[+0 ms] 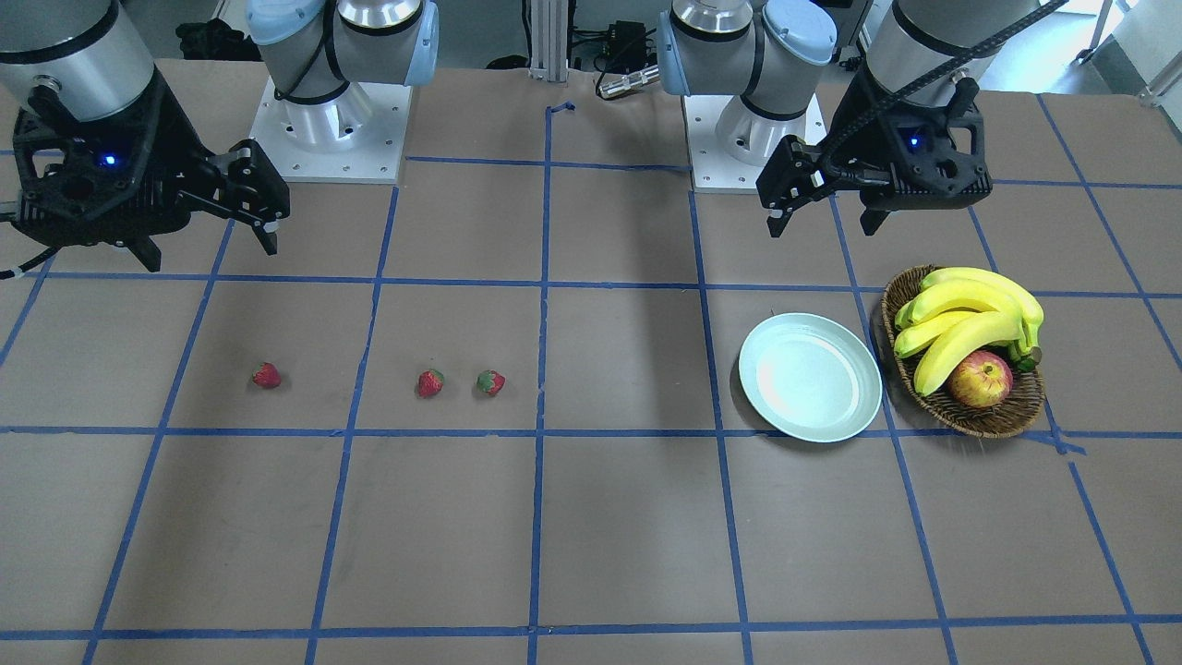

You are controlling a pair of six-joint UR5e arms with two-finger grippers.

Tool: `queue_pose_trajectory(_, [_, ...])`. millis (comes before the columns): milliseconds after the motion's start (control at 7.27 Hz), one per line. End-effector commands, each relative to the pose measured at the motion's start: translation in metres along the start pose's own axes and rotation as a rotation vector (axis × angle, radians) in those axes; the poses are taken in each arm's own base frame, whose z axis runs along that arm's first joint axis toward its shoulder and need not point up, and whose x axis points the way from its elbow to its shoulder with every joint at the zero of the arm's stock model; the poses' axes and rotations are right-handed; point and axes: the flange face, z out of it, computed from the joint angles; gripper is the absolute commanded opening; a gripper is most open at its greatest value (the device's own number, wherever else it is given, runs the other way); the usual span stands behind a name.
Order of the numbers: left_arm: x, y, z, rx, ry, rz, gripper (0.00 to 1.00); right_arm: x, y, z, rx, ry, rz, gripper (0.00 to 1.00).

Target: Collect all strawberries into plate

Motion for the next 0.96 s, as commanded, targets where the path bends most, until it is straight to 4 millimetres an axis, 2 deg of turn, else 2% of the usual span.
queue_pose_trajectory(0, [0.000,0.000,0.000,-0.001,0.000,0.000,1.00,0.001,-0.005,0.008,-0.014,0.002,0.009,1.00])
queue_pose_trajectory(275, [0.001,0.000,0.000,0.002,0.000,0.001,1.00,-0.021,-0.026,0.028,-0.022,-0.019,0.038,1.00])
queue_pose_trajectory(412, [0.000,0.001,-0.001,-0.002,-0.002,0.000,1.00,-0.055,-0.044,0.049,0.006,-0.015,0.054,1.00])
queue_pose_trajectory(550, [0.000,0.001,0.000,-0.005,0.000,0.000,1.00,-0.087,-0.064,0.082,0.002,-0.016,0.118,1.00])
queue_pose_trajectory(688, [0.000,0.001,0.000,0.001,0.003,-0.002,1.00,-0.132,-0.072,0.109,0.001,-0.015,0.165,1.00])
queue_pose_trajectory(825, [0.001,0.001,0.000,-0.001,0.001,0.000,1.00,-0.158,-0.075,0.147,-0.007,-0.015,0.199,1.00])
